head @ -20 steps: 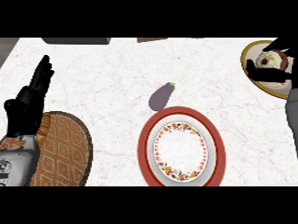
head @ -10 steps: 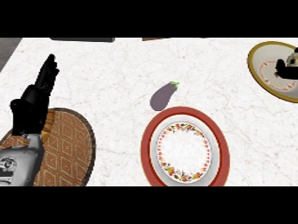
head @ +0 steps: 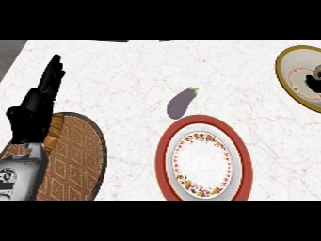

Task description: Pick the cupcake from the plate and place it in the bowl

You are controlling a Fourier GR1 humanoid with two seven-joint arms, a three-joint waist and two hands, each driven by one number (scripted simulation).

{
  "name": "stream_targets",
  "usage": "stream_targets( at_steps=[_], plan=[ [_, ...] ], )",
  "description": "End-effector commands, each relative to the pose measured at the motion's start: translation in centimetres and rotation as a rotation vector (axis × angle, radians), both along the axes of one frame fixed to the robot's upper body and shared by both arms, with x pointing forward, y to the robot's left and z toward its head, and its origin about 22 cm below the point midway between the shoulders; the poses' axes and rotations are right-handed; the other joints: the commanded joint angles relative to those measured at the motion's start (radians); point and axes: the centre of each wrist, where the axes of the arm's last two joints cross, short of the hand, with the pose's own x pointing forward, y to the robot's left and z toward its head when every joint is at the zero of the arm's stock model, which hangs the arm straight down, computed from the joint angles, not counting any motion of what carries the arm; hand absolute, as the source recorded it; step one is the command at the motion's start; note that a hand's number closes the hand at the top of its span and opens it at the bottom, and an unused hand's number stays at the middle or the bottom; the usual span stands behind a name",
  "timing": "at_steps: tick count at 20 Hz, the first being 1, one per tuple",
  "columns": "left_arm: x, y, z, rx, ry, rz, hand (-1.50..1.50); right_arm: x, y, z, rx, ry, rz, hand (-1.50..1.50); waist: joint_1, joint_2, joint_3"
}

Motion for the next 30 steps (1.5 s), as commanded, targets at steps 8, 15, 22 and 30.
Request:
stream_targets(
  at_steps=[8,15,22,30],
  plan=[
    [0.2,-0.3,0.0,-0.011,0.002,-0.009,0.0,-0.6,-0.6,-1.4,0.218,-0.136,0.155,-1.5,0.003,0.005,0.003],
    [-0.1,-0.1,0.5,-0.001,0.012,0.004,0.0,-1.8,-4.0,0.8,0.319,-0.222,0.133,-1.5,-0.008,-0.007,0.0],
    [-0.3,1.2,-0.7,0.016,0.03,0.045,0.0,-6.6,-9.0,0.0,0.456,-0.268,0.215,-1.5,-0.036,-0.013,0.0],
    [-0.1,1.2,-0.7,-0.006,0.04,0.048,0.0,-11.3,-11.7,-2.5,0.534,-0.239,0.354,-1.5,-0.053,-0.022,-0.002]
  ],
)
